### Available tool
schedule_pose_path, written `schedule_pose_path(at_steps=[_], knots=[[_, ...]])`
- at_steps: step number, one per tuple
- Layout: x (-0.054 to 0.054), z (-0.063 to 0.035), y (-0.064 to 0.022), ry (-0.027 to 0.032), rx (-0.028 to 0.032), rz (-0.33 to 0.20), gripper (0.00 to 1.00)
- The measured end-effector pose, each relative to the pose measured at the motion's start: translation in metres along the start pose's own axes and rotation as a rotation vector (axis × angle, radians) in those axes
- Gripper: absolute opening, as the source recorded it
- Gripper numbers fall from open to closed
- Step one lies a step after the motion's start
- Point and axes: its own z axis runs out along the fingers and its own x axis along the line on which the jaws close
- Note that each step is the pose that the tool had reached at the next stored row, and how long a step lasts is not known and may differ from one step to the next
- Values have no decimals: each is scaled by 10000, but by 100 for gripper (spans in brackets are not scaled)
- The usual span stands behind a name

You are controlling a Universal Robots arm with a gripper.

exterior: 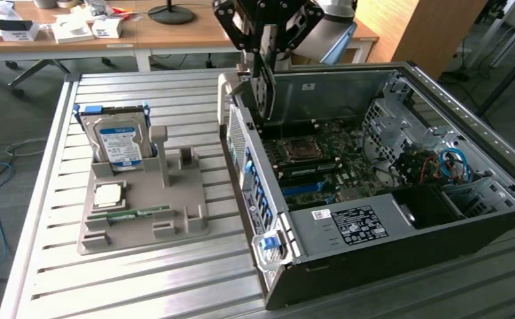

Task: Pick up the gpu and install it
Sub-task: 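Pick up the gpu and move the gpu toward the slot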

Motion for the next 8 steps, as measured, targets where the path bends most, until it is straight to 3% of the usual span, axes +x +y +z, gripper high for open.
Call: schedule_pose_path(at_steps=[8], knots=[[-174, 5, 14, 0, 0, 0, 26]])
